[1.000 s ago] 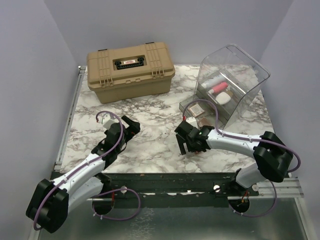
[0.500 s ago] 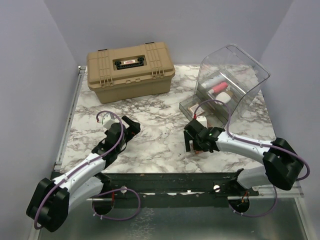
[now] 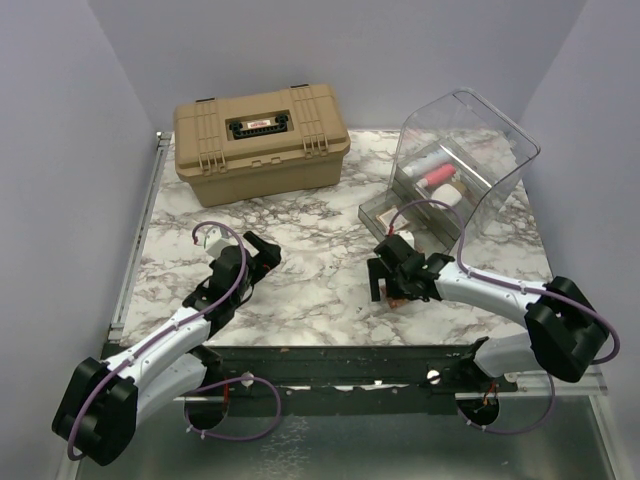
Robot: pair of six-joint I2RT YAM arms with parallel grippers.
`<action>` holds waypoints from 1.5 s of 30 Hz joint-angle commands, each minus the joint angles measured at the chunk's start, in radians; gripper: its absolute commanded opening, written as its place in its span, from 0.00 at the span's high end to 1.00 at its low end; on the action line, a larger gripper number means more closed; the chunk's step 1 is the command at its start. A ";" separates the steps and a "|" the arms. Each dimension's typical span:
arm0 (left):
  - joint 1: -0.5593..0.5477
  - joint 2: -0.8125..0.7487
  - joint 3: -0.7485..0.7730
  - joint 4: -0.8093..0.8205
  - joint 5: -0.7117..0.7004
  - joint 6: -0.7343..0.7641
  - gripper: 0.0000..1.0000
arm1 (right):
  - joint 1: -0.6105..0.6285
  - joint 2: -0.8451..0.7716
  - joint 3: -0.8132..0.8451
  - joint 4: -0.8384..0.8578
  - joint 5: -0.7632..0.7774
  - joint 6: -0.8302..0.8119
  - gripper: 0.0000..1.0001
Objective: Organize the makeup
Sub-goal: Pick up the makeup from the center of the board.
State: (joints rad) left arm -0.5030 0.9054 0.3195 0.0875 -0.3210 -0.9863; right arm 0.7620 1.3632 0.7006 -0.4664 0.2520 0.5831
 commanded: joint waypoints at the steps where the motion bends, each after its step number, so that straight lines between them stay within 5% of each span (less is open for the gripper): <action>1: 0.006 0.002 0.018 0.006 0.023 0.002 0.01 | -0.003 0.019 -0.007 0.028 -0.093 -0.007 0.00; 8: 0.006 0.023 0.021 0.023 0.033 0.000 0.01 | 0.019 0.042 0.030 0.089 -0.212 -0.018 0.03; 16: 0.007 0.018 0.015 0.023 0.033 0.002 0.01 | 0.069 0.037 0.097 0.045 -0.154 -0.042 0.02; 25: 0.008 0.002 0.010 0.022 0.029 -0.002 0.01 | 0.069 -0.270 0.014 0.121 -0.102 -0.217 0.00; 32: 0.010 0.020 0.023 0.023 0.042 0.002 0.01 | 0.069 -0.034 0.106 -0.064 -0.071 -0.160 0.00; 45: 0.011 0.012 0.004 0.041 0.059 -0.031 0.01 | 0.069 0.123 0.109 0.002 -0.147 -0.182 0.00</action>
State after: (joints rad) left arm -0.4984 0.9298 0.3225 0.1097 -0.2836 -1.0035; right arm 0.8299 1.4464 0.7860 -0.4686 0.1364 0.4141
